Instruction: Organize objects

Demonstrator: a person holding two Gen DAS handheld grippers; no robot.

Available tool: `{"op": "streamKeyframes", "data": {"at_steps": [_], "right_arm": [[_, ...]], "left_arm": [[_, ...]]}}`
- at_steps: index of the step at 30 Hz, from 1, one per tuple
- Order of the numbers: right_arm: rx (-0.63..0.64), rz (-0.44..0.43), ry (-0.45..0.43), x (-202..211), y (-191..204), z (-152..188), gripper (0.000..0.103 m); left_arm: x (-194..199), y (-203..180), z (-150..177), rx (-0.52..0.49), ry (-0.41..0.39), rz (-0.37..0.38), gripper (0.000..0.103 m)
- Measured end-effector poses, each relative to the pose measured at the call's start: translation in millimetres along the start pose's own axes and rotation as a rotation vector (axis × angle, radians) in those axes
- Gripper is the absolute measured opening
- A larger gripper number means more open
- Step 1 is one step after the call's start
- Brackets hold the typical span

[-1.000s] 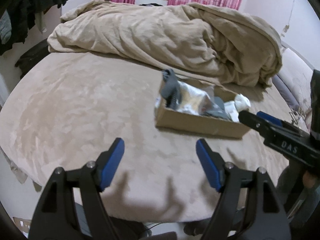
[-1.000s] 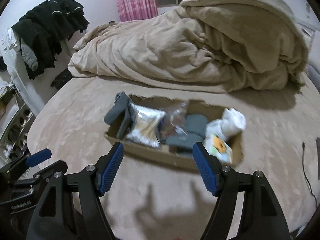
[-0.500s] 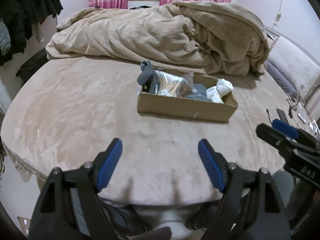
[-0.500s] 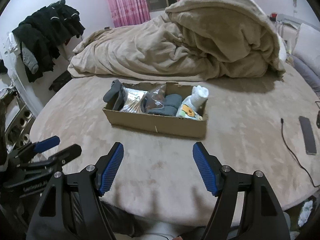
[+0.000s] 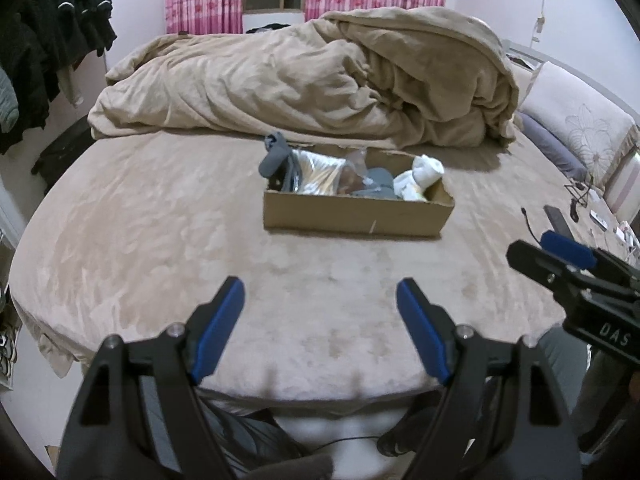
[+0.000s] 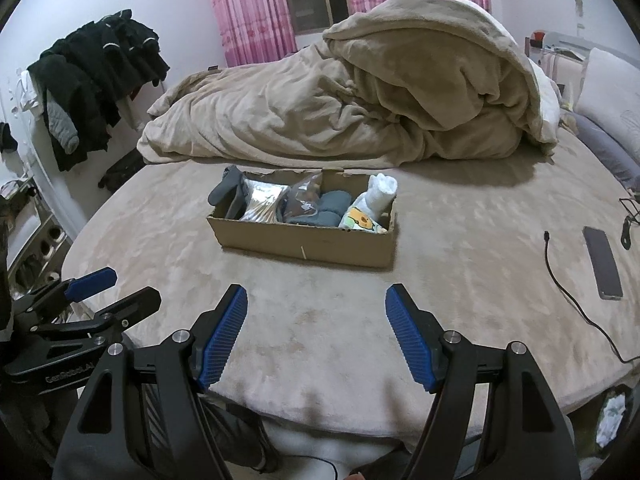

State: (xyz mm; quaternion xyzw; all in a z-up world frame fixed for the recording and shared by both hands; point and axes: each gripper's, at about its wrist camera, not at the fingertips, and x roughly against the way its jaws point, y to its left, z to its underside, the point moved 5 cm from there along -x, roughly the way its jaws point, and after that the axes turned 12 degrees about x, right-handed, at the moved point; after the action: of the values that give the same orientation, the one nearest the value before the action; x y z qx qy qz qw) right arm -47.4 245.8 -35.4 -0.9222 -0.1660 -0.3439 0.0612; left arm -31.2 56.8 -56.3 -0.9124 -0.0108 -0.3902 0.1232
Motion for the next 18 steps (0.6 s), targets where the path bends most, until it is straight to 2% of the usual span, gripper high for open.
{"op": "streamKeyframes", "data": {"at_steps": [3, 18], "right_arm": [[-0.002, 0.004, 0.000, 1.8, -0.6, 0.6, 0.075], [0.002, 0.000, 0.004, -2.4, 0.1, -2.9, 0.075]], "left_arm": [[3.2, 1.0, -1.4, 0.000, -0.008, 0.005, 0.088], [-2.4, 8.0, -10.5, 0.018, -0.009, 0.009, 0.090]]}}
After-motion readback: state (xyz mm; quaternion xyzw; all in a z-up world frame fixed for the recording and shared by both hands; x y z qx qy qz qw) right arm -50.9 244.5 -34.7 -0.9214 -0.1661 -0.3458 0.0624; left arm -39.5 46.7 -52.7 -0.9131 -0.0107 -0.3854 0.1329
